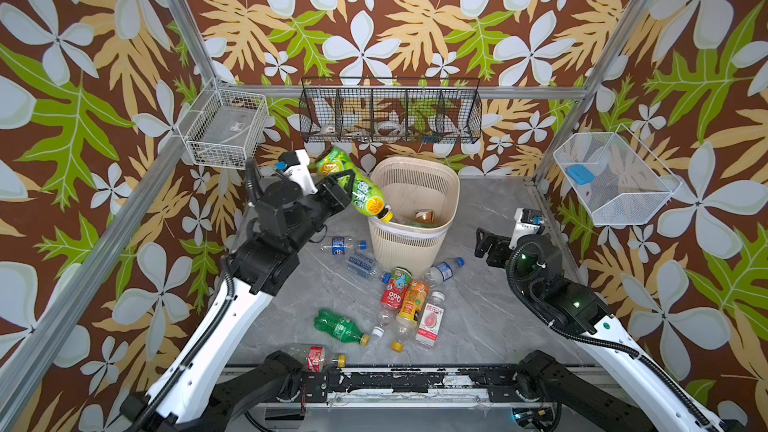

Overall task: Throw the plastic bottles in the bin
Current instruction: 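Lift the lime-green bottle with the left gripper and carry it over the bin, then open the left gripper to drop the lime-green bottle into the bin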

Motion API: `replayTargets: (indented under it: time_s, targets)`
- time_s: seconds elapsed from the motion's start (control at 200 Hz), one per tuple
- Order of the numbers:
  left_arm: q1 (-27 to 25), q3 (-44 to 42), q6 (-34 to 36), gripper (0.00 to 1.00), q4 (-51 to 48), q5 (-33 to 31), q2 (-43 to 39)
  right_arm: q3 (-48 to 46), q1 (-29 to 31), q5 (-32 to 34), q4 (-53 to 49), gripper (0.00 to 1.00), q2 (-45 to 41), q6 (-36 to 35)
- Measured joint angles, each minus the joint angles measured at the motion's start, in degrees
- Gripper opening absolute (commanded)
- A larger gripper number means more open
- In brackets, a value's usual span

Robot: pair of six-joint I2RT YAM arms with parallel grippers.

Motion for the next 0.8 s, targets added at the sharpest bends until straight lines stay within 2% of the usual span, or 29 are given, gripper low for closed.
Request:
replayTargets:
  time_s: [0.265, 0.526, 0.591, 0.676, 0.721, 0.801]
  targets:
    - [-4.98, 6.58, 0.13, 0.38, 4.35, 0.09, 14.36, 0.66, 0.0, 0.33, -1.44, 1.0, -0.87, 0.0]
    - [-5.88, 6.6, -0.72, 0.39, 6.23, 1.22, 19.39, 0.66, 0.0, 1.07, -2.49, 0.99, -1.2, -0.02]
    - [-5.88, 6.56, -0.9, 0.5, 6.32, 1.22, 19.93, 0.66, 0.0, 1.07, -2.51, 1.0, -1.31, -0.02]
    - [-5.88, 6.56, -0.94, 0.77, 6.32, 1.31, 20.46, 0.66, 0.0, 1.07, -2.51, 0.99, -1.38, -0.02]
    - [-5.88, 6.54, -1.01, 0.88, 6.34, 1.31, 20.65, 0.66, 0.0, 1.07, -2.51, 1.0, -1.4, -0.02]
    - [-5.88, 6.19, -1.29, 0.99, 6.36, 1.31, 20.7, 0.66, 0.0, 1.07, -2.58, 1.0, -1.6, -0.02]
